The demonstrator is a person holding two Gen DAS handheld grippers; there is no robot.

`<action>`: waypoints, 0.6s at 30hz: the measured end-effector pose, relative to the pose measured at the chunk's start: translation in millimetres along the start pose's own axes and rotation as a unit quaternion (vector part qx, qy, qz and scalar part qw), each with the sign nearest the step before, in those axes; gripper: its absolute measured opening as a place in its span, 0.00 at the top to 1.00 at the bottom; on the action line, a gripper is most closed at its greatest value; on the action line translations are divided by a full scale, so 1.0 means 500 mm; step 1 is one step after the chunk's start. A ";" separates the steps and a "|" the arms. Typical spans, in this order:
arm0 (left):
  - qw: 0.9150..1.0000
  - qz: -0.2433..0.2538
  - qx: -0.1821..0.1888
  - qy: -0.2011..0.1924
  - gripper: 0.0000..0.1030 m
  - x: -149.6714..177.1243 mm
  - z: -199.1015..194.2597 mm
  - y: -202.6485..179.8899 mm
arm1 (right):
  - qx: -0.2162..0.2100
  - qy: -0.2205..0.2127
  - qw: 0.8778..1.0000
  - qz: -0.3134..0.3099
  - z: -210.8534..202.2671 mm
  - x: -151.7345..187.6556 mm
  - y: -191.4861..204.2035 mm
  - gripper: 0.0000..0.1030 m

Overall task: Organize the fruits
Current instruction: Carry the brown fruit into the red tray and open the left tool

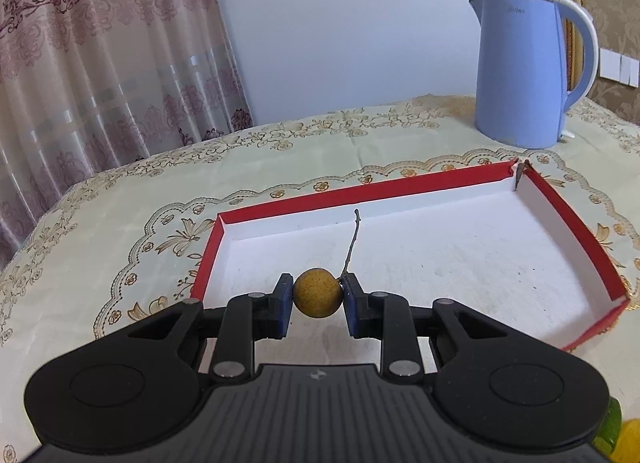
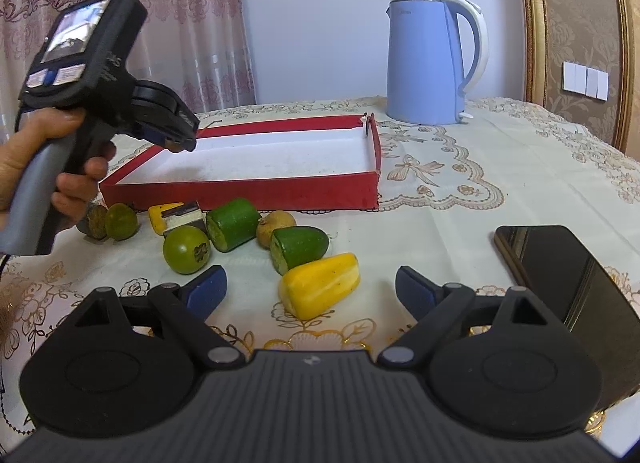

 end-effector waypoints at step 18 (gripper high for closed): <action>0.999 0.006 -0.032 0.018 0.74 -0.004 0.028 -0.001 | -0.004 0.001 1.000 0.010 0.001 0.000 -0.004 0.12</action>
Point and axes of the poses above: each gripper's, at about its wrist camera, not at the fingertips, and z roughly the way its jaws point, y to its left, x to its underside, the point moved 2 cm from there along z, roughly the way its jaws point, and after that the axes turned 8 degrees about x, right-handed, at the moved point
